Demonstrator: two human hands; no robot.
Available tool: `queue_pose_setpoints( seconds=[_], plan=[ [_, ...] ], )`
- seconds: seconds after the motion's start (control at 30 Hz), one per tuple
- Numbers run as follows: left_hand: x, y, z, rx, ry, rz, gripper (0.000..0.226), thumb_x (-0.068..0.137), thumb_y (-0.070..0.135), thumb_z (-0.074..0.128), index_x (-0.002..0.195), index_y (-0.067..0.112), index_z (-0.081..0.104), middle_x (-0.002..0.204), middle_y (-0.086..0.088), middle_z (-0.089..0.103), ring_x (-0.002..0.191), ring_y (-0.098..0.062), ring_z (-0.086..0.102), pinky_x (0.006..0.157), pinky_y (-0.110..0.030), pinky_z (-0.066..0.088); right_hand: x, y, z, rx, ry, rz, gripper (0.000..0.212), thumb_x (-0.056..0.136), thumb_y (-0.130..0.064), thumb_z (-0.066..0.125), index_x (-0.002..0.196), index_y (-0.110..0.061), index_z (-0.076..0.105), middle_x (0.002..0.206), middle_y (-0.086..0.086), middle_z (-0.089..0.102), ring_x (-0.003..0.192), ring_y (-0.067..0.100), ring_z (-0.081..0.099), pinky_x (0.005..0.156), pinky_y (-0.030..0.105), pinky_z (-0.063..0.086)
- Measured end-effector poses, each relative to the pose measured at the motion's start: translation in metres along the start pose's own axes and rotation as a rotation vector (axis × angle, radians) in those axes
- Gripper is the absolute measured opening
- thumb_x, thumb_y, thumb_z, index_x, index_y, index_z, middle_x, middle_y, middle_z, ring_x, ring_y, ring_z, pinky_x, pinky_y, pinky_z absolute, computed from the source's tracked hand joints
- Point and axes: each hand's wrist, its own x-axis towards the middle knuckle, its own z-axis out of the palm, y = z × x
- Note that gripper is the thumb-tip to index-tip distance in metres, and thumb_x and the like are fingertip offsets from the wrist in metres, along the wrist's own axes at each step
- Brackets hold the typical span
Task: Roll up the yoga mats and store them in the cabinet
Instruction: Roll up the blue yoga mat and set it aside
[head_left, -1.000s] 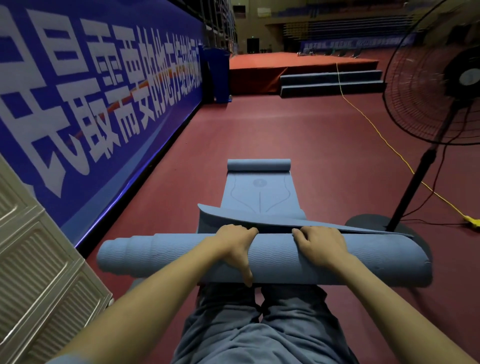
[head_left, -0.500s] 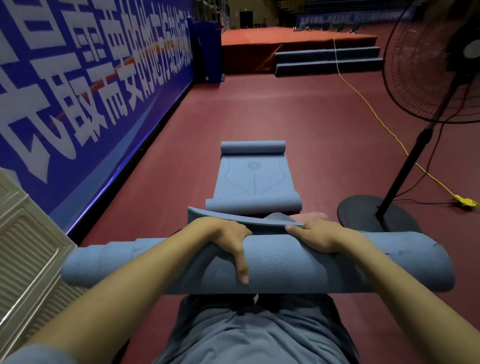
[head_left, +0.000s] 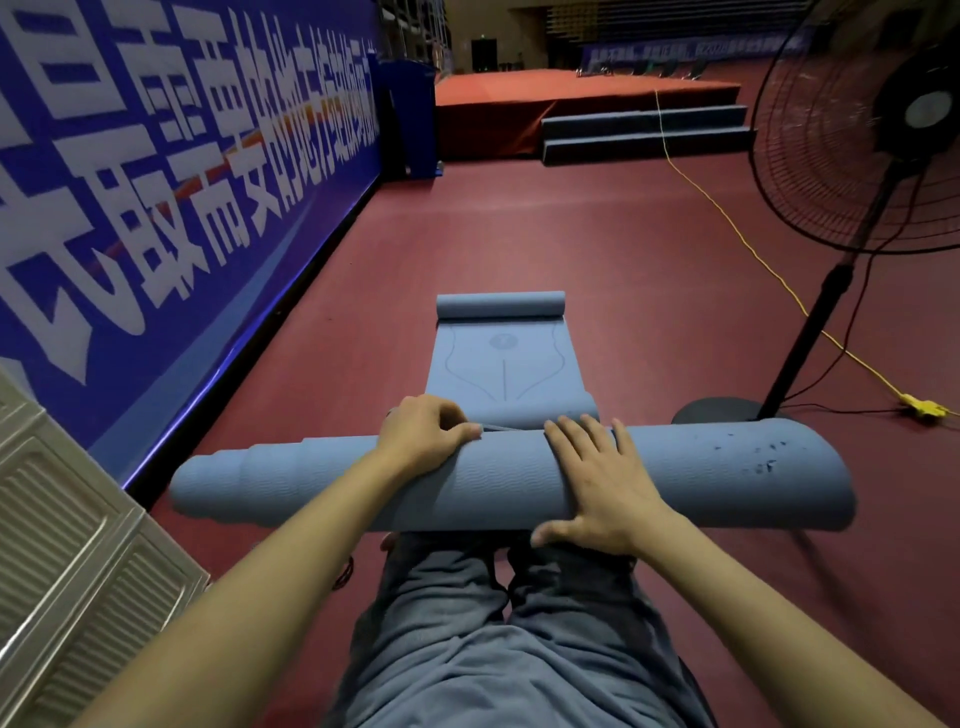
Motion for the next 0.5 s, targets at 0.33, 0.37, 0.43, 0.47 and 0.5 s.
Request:
queue_pose_setpoints(
  seconds=[0.33,0.37,0.43,0.47,0.5],
  plan=[
    [-0.114,0.022,0.087,-1.128,0.377,-0.491,0.046,0.087,0.044,0.074,0.064,0.008,0.056,0.06,-0.005,0.053,0.052,-0.015,0.043,0.046,-0.024,0.035,0.033,0.024,-0.015,0.096,0.002,-0.008,0.135,0.038,-0.086,0.073,0.154,-0.034,0.031,0.147,-0.006,0.048,0.134,0.021,0.045,0.113,0.04,0.03],
    [-0.115,0.02,0.087,-1.234,0.214,-0.621,0.043,0.085,0.043,0.08,0.074,0.005,0.061,0.068,-0.009,0.058,0.053,-0.017,0.048,0.045,-0.024,0.039,0.034,0.025,-0.015,0.113,0.013,-0.01,0.134,0.037,-0.086,0.072,0.154,-0.034,0.033,0.147,-0.008,0.049,0.134,0.019,0.046,0.112,0.039,0.031],
    [-0.109,0.012,0.082,-1.407,0.021,-0.713,0.047,0.08,0.038,0.085,0.103,0.003,0.066,0.094,-0.012,0.07,0.072,-0.02,0.069,0.055,-0.03,0.056,0.034,0.025,-0.013,0.128,0.047,-0.016,0.132,0.036,-0.087,0.07,0.152,-0.033,0.038,0.145,-0.009,0.053,0.133,0.017,0.049,0.111,0.039,0.033],
    [-0.103,0.007,0.077,-1.487,-0.009,-0.723,0.055,0.077,0.037,0.087,0.116,0.006,0.065,0.107,-0.012,0.073,0.088,-0.023,0.074,0.064,-0.034,0.06,0.033,0.024,-0.01,0.137,0.069,-0.016,0.13,0.037,-0.087,0.07,0.151,-0.031,0.04,0.143,-0.009,0.055,0.131,0.018,0.051,0.11,0.04,0.034],
    [-0.098,0.007,0.07,-1.572,-0.016,-0.72,0.063,0.073,0.036,0.088,0.124,0.007,0.064,0.116,-0.013,0.074,0.098,-0.027,0.074,0.071,-0.038,0.062,0.03,0.024,-0.005,0.149,0.1,-0.018,0.127,0.038,-0.086,0.071,0.149,-0.03,0.043,0.14,-0.009,0.057,0.129,0.018,0.053,0.108,0.042,0.035]
  ],
)
